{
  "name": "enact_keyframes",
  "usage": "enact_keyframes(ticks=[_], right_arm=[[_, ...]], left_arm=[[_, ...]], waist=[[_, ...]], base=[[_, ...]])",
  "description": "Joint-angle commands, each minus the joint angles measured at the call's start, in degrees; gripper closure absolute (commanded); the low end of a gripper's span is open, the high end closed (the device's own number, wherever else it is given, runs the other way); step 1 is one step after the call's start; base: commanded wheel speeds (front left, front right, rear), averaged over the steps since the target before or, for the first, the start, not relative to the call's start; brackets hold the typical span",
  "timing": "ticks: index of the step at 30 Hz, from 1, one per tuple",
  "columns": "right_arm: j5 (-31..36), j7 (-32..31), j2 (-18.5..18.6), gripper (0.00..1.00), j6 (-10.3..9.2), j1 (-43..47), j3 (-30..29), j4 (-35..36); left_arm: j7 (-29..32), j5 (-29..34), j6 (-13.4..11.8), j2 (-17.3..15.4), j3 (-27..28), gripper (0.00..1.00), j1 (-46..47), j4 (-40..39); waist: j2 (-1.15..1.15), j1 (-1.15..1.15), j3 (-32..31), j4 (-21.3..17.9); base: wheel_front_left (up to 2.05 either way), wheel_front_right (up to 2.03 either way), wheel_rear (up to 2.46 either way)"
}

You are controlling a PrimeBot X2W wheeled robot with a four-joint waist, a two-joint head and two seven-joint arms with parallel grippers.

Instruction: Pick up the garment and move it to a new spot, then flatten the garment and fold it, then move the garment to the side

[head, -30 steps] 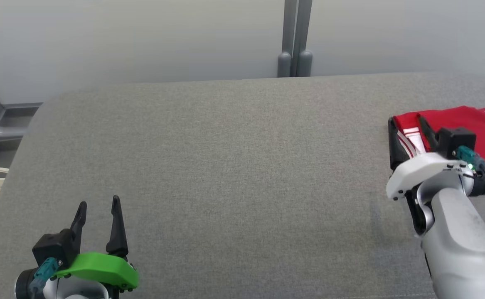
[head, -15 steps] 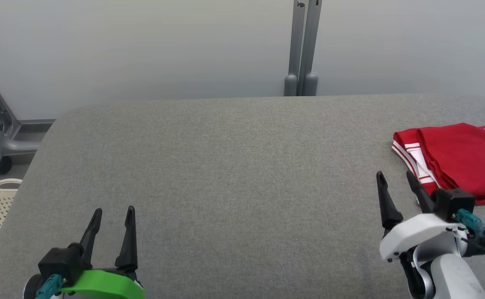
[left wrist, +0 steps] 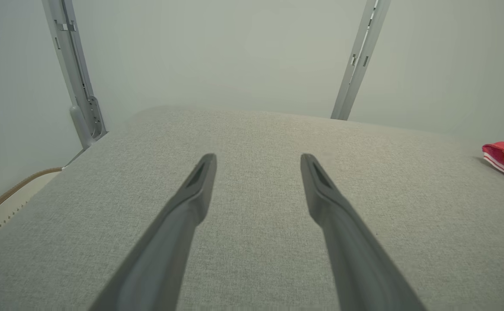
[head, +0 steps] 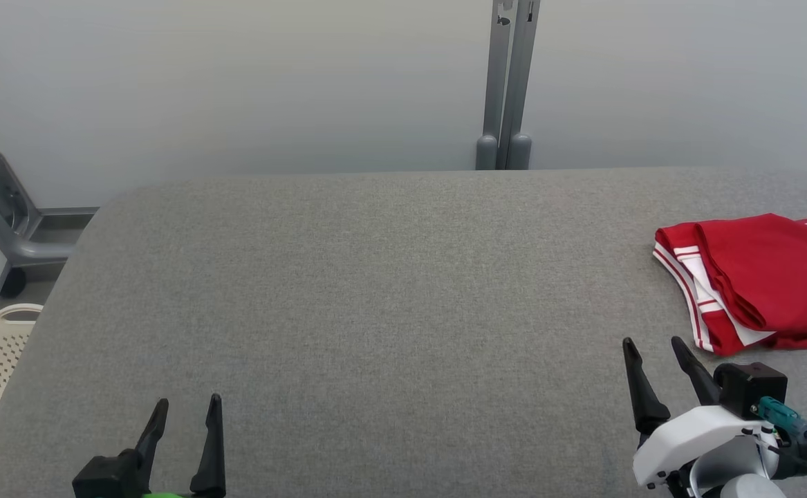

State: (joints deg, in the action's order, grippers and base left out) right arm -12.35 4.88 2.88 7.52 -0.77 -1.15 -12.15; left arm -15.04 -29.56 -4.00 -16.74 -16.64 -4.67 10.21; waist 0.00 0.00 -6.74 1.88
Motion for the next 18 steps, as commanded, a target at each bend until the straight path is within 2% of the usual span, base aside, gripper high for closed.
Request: enact_keyframes(ticks=[1, 12, 18], right_arm=[[0.6, 0.1, 0.1, 0.0, -0.08, 0.8, -0.1, 0.2], [-0.7, 0.9, 0.1, 0.0, -0.08, 1.4, 0.4, -1.5], [1.0, 0.7, 0.1, 0.0, -0.08, 0.9, -0.2, -1.6]], left_arm=[[-0.2, 0.6, 0.5, 0.1, 0.2, 0.0, -0.9, 0.6], [-0.2, 1.2, 1.1, 0.3, 0.1, 0.0, -1.5, 2.6], [-0.2, 1.4, 1.8, 0.4, 0.4, 0.0, -1.2, 3.1]], waist=[[0.0, 0.0, -0.1, 0.0], [0.0, 0.0, -0.2, -0.1], [0.0, 0.0, 0.0, -0.3]], base=[[0.0, 0.0, 0.0], [0.0, 0.0, 0.0], [0.0, 0.0, 0.0]])
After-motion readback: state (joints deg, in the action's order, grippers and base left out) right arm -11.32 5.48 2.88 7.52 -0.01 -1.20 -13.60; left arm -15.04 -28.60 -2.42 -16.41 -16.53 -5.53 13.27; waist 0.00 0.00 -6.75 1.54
